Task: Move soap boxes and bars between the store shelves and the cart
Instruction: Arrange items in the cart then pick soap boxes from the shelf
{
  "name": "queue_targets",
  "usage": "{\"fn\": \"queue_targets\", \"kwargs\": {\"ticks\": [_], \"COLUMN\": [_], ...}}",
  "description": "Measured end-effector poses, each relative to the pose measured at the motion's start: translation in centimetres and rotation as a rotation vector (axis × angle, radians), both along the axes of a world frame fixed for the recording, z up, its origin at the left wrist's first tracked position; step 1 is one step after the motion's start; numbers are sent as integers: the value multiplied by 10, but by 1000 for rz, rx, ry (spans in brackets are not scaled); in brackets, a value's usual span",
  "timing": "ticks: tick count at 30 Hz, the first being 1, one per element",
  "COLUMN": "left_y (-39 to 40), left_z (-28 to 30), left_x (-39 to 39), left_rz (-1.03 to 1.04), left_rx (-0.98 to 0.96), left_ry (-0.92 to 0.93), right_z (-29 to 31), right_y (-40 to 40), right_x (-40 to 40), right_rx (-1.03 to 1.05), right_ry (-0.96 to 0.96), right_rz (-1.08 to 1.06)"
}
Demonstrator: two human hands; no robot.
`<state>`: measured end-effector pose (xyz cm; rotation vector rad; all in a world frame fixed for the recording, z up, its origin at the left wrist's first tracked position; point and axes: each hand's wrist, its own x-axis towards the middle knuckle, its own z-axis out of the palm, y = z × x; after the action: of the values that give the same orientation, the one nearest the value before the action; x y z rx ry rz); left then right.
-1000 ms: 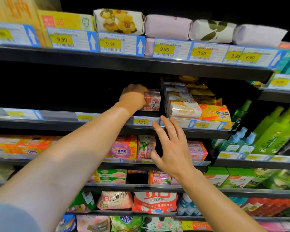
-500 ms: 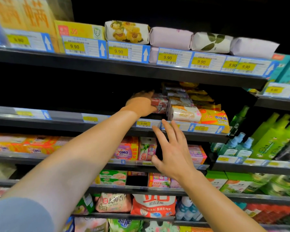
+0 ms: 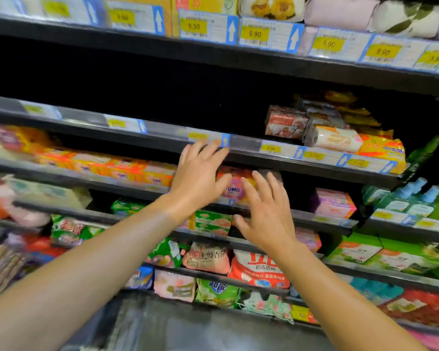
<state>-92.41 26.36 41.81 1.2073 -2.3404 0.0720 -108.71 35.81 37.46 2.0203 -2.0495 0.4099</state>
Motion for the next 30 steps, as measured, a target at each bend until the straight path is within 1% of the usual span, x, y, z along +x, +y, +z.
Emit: {"fn": "queue_targets", "kwargs": {"ticks": [5, 7, 10, 13, 17, 20, 23, 26, 30], "left_y": [32, 52, 88, 126, 170, 200, 221, 230, 216], "left_z": [-62, -88, -124, -150, -169, -182, -190, -195, -201], "left_x": [98, 148, 231, 313, 414, 478, 534, 583, 644], "left_rz": [104, 159, 223, 332, 430, 512, 616, 667, 738], "left_rx": [197, 278, 327, 418, 489, 521, 536, 555, 531], "left_ry": [-80, -114, -96, -193, -238, -229, -197, -149, -113], "right_z": [-34, -50, -71, -88, -110, -121, -128, -135, -147], "right_y": [8, 13, 26, 44, 59, 67, 66, 57, 29], "right_x": [78, 123, 195, 274, 370, 432, 488, 540, 603], "right_rx": [103, 189, 239, 316, 370, 480, 531, 580, 561], "right_ry": [-39, -49, -56, -83, -63, -31, -24, -36, -15], "right_rz": [72, 108, 190, 267, 387, 471, 561, 634, 734]}}
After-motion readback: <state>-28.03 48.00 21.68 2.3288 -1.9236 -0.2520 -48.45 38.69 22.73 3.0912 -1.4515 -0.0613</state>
